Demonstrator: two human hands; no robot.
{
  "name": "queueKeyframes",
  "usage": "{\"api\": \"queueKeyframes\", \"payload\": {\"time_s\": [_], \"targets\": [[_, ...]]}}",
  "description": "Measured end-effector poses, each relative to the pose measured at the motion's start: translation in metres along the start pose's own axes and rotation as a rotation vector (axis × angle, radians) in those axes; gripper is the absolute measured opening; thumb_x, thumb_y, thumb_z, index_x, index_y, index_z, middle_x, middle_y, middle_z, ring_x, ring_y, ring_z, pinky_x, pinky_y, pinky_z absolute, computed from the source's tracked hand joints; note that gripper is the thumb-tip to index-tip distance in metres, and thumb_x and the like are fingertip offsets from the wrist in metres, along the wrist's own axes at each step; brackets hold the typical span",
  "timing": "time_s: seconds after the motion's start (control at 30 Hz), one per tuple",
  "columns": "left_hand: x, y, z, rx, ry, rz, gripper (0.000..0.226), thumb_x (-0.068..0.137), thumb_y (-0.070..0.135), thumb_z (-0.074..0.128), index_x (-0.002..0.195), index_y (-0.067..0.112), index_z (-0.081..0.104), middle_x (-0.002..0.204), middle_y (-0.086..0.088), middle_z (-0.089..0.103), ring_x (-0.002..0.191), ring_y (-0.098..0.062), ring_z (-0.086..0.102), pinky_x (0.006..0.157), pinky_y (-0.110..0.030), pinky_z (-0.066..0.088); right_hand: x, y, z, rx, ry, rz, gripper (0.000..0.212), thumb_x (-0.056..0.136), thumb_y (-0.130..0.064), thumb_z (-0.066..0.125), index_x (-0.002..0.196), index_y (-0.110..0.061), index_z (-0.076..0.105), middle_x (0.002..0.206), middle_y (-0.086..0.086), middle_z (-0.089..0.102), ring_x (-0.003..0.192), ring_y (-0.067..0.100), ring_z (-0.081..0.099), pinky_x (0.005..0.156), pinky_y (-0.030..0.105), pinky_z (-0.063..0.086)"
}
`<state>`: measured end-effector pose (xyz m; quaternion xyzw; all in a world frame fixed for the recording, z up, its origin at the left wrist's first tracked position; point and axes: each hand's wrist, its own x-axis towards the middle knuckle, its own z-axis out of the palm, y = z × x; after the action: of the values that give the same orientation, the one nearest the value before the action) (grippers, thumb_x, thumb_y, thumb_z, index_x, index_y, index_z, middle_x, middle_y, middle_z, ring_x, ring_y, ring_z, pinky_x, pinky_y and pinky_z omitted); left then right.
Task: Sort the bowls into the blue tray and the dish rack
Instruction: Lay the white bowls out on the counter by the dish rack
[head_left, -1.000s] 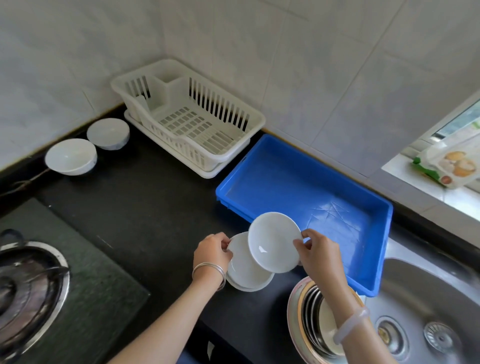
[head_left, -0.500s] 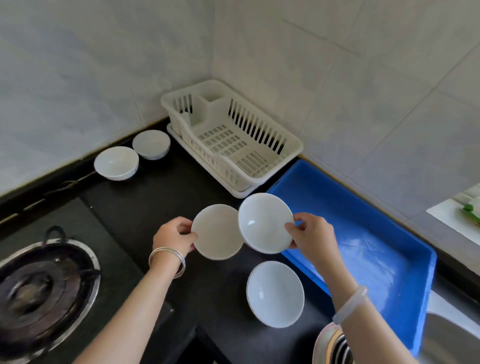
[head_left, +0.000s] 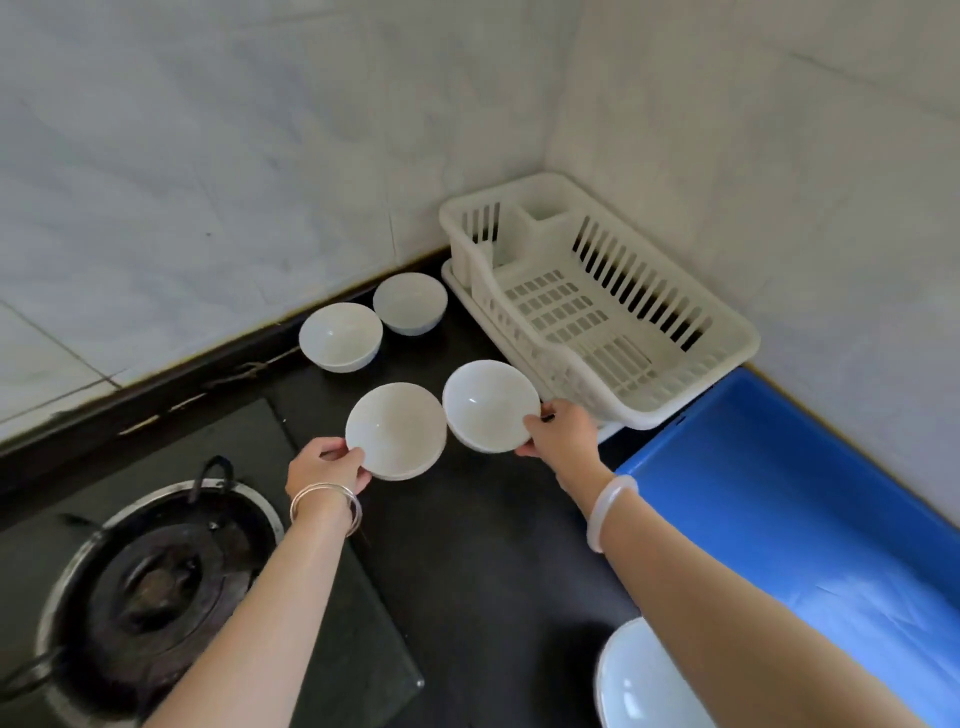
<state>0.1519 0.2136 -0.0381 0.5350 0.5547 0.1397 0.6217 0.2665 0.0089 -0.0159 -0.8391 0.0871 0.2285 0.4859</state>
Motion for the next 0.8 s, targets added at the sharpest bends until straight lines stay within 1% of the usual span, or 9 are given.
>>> {"api": "queueKeyframes", "payload": {"time_s": [0.07,0.13,0.2,0.3,0.4,0.57,0.67,0.73,0.8], "targets": [[0.011,0.003,0.003,-0.027,0.029,-0.017,0.019,0.077,-0.007,0.061,0.088,0.008,0.06,0.097,-0.013,0.062,0.09,-0.032,0.063,0.072,-0.034,0.055,0.015,-0.005,0.012,0.0,0.008,0.02,0.006,0.091,-0.011,0.056,0.094,-0.016,0.054,0.076,-0.003,0.057,0.064,0.013,0.065,0.075,0.038,0.06],[0.02,0.005,0.006,-0.031,0.058,-0.034,0.019,0.077,-0.006,0.062,0.087,0.01,0.061,0.095,-0.011,0.062,0.089,-0.03,0.063,0.069,-0.033,0.055,0.028,-0.007,0.021,-0.003,0.027,0.035,0.005,0.091,-0.011,0.055,0.093,-0.015,0.054,0.075,-0.003,0.057,0.062,0.013,0.065,0.075,0.038,0.06],[0.029,0.006,0.009,-0.04,0.064,-0.053,0.02,0.077,-0.006,0.062,0.087,0.011,0.061,0.094,-0.01,0.062,0.09,-0.03,0.063,0.068,-0.032,0.055,0.038,-0.009,0.028,-0.003,0.049,0.046,0.006,0.091,-0.01,0.053,0.088,-0.015,0.054,0.072,-0.002,0.057,0.058,0.012,0.064,0.073,0.038,0.06],[0.039,0.006,0.014,-0.058,0.057,-0.074,0.021,0.077,-0.006,0.062,0.087,0.012,0.061,0.094,-0.01,0.062,0.093,-0.031,0.063,0.07,-0.033,0.055,0.051,-0.01,0.037,-0.009,0.067,0.059,0.013,0.091,-0.009,0.052,0.08,-0.016,0.052,0.067,-0.001,0.058,0.057,0.014,0.066,0.074,0.041,0.06],[0.045,0.006,0.017,-0.061,0.062,-0.088,0.022,0.076,-0.006,0.063,0.085,0.014,0.06,0.087,-0.005,0.062,0.091,-0.03,0.064,0.07,-0.033,0.056,0.06,-0.011,0.043,-0.001,0.075,0.071,0.019,0.091,-0.009,0.053,0.075,-0.019,0.049,0.069,0.0,0.058,0.058,0.014,0.067,0.074,0.041,0.06],[0.047,0.002,0.022,-0.085,0.071,-0.102,0.024,0.076,-0.007,0.063,0.087,0.014,0.06,0.089,-0.006,0.063,0.092,-0.029,0.064,0.069,-0.033,0.055,0.069,-0.01,0.05,0.016,0.083,0.097,0.014,0.091,-0.011,0.055,0.08,-0.019,0.05,0.073,-0.001,0.057,0.057,0.012,0.066,0.072,0.036,0.061],[0.044,0.0,0.024,-0.12,0.09,-0.114,0.024,0.075,-0.007,0.062,0.088,0.013,0.06,0.091,-0.007,0.064,0.092,-0.029,0.065,0.067,-0.031,0.055,0.074,-0.009,0.054,0.03,0.075,0.097,0.009,0.091,-0.011,0.055,0.085,-0.016,0.051,0.075,-0.002,0.056,0.057,0.011,0.065,0.073,0.038,0.061],[0.041,0.001,0.026,-0.148,0.096,-0.108,0.025,0.076,-0.007,0.062,0.091,0.012,0.061,0.093,-0.008,0.064,0.093,-0.028,0.065,0.061,-0.027,0.053,0.076,-0.009,0.055,0.059,0.069,0.095,0.01,0.091,-0.011,0.056,0.085,-0.017,0.051,0.076,-0.003,0.055,0.058,0.011,0.064,0.075,0.039,0.06],[0.039,0.001,0.027,-0.173,0.087,-0.106,0.025,0.077,-0.005,0.062,0.096,0.012,0.06,0.097,-0.008,0.064,0.096,-0.028,0.065,0.061,-0.025,0.052,0.078,-0.008,0.056,0.101,0.066,0.094,0.007,0.092,-0.013,0.056,0.088,-0.017,0.051,0.077,-0.004,0.054,0.059,0.01,0.063,0.076,0.04,0.06]]}}
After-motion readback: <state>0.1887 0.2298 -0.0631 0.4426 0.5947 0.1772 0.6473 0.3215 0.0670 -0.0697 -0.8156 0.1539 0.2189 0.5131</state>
